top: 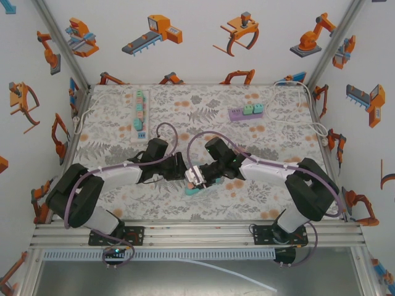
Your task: Pull the plug off the socket
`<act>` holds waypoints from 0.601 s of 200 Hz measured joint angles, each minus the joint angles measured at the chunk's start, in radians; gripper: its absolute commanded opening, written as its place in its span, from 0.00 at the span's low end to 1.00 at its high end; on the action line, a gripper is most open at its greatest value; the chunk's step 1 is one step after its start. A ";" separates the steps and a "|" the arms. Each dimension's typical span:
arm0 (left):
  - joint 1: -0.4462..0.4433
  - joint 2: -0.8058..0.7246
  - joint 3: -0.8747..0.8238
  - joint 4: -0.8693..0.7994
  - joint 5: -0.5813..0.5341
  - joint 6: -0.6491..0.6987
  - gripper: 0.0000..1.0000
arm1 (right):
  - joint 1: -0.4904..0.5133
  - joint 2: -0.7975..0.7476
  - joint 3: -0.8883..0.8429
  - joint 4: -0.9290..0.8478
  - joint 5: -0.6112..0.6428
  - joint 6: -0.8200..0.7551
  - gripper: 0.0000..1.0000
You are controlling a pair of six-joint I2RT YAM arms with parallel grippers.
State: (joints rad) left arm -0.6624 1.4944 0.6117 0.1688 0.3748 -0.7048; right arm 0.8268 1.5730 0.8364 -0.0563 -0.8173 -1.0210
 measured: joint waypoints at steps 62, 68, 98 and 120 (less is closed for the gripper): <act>-0.011 0.022 0.003 0.043 0.026 -0.016 0.47 | 0.000 0.007 0.000 0.019 -0.006 0.005 0.24; -0.012 0.027 0.007 0.036 0.023 -0.015 0.45 | 0.000 0.007 0.000 0.020 -0.006 0.008 0.24; -0.044 0.059 0.059 -0.020 -0.007 0.005 0.40 | -0.002 0.005 -0.003 0.025 -0.005 0.045 0.22; -0.065 0.061 0.080 -0.055 -0.047 0.013 0.36 | -0.003 0.001 -0.003 0.019 -0.002 0.073 0.21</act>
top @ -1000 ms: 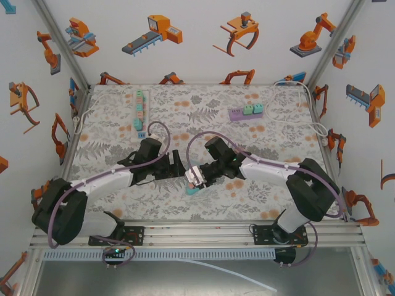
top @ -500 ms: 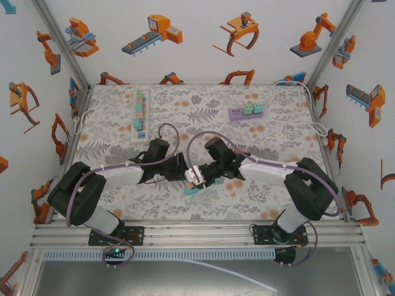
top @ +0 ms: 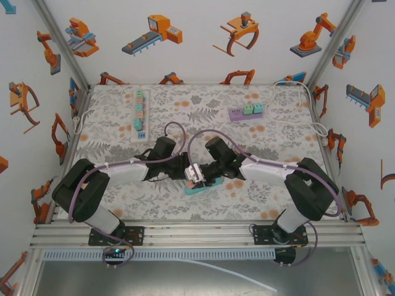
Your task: Pull the plug off the socket
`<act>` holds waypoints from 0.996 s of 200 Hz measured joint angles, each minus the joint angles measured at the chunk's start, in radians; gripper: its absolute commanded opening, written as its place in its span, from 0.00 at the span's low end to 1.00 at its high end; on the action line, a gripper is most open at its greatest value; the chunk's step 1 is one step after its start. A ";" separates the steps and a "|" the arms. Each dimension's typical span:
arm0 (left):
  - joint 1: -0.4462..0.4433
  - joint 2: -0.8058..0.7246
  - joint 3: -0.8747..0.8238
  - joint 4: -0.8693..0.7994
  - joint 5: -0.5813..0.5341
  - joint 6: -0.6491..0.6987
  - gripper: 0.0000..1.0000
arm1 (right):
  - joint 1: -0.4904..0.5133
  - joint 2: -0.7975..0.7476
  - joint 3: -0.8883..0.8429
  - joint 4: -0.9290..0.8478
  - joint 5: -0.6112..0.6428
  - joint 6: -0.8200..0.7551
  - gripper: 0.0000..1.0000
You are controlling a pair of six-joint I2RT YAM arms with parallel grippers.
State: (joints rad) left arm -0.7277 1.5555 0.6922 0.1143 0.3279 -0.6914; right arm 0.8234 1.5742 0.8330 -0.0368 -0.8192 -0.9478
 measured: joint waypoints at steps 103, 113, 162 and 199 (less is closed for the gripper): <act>-0.027 -0.009 0.000 -0.006 -0.068 0.000 0.33 | 0.023 -0.049 -0.046 0.051 0.064 0.043 0.15; -0.029 -0.008 0.000 -0.004 -0.068 0.000 0.33 | 0.036 -0.061 -0.046 0.034 0.093 0.022 0.15; -0.039 -0.006 -0.013 0.028 -0.066 -0.001 0.33 | 0.043 -0.087 -0.061 0.030 0.122 0.048 0.16; -0.040 -0.007 -0.014 0.030 -0.066 0.000 0.33 | 0.043 -0.088 -0.066 0.045 0.118 0.063 0.15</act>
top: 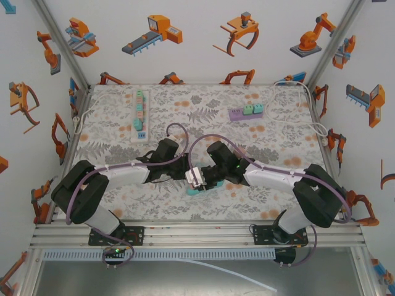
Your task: Pull the plug off the socket
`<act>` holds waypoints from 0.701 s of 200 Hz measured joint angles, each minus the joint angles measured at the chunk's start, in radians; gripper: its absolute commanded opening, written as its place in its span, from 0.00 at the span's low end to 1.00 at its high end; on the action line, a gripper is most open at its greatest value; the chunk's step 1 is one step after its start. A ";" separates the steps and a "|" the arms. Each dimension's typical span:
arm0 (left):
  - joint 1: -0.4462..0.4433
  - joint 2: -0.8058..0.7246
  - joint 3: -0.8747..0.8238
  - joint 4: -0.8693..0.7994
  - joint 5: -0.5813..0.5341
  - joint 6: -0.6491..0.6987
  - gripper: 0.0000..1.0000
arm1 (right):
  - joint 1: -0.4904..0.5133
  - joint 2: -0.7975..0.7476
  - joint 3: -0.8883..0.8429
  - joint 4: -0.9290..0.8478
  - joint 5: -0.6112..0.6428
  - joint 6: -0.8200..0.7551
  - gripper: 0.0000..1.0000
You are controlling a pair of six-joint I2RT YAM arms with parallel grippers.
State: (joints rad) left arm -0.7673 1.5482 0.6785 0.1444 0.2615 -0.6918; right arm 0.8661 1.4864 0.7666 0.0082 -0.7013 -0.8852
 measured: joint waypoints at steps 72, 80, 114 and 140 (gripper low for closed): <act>0.000 0.000 0.000 -0.002 -0.001 0.001 0.33 | -0.031 0.000 -0.024 0.052 -0.054 0.073 0.12; 0.000 0.000 0.001 -0.002 -0.003 0.001 0.33 | -0.031 0.000 -0.023 0.048 -0.053 0.068 0.11; -0.010 0.000 0.005 -0.007 -0.006 0.002 0.33 | -0.011 -0.021 -0.017 -0.003 -0.025 0.035 0.10; -0.013 0.004 0.014 -0.020 -0.006 0.009 0.32 | -0.004 -0.033 -0.015 -0.031 -0.010 0.016 0.09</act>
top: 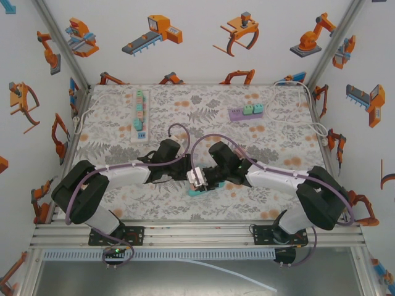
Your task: Pull the plug off the socket
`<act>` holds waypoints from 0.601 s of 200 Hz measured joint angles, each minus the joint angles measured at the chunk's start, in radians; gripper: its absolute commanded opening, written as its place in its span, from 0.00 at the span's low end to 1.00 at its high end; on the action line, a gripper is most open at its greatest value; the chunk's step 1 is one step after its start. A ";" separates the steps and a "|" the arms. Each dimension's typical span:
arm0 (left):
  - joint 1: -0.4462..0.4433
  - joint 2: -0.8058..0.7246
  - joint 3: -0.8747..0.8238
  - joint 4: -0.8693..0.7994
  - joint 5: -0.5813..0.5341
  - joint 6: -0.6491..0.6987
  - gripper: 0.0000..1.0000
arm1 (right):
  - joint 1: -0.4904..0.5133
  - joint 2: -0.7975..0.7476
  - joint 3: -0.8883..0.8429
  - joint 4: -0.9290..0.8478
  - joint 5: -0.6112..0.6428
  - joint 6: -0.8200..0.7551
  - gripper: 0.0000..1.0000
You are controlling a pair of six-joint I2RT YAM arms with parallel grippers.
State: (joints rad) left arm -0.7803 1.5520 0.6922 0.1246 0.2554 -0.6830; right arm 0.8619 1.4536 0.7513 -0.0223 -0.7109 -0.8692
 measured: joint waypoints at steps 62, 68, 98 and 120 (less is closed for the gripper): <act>0.004 -0.005 0.008 -0.014 0.001 0.016 0.33 | 0.027 -0.106 0.011 0.060 -0.082 0.031 0.09; 0.005 -0.008 0.008 -0.014 0.001 0.019 0.33 | 0.026 -0.108 0.012 0.070 -0.087 0.037 0.09; 0.025 -0.031 0.005 -0.021 -0.013 0.048 0.34 | 0.014 -0.124 0.006 0.098 -0.097 0.096 0.08; 0.050 -0.066 -0.012 -0.044 -0.032 0.091 0.37 | -0.048 -0.174 -0.018 0.164 -0.116 0.240 0.08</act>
State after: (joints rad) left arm -0.7307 1.4857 0.6804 0.0803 0.2234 -0.5922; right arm 0.8139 1.2800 0.7334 0.1413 -0.8268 -0.6296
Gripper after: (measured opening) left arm 0.352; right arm 0.344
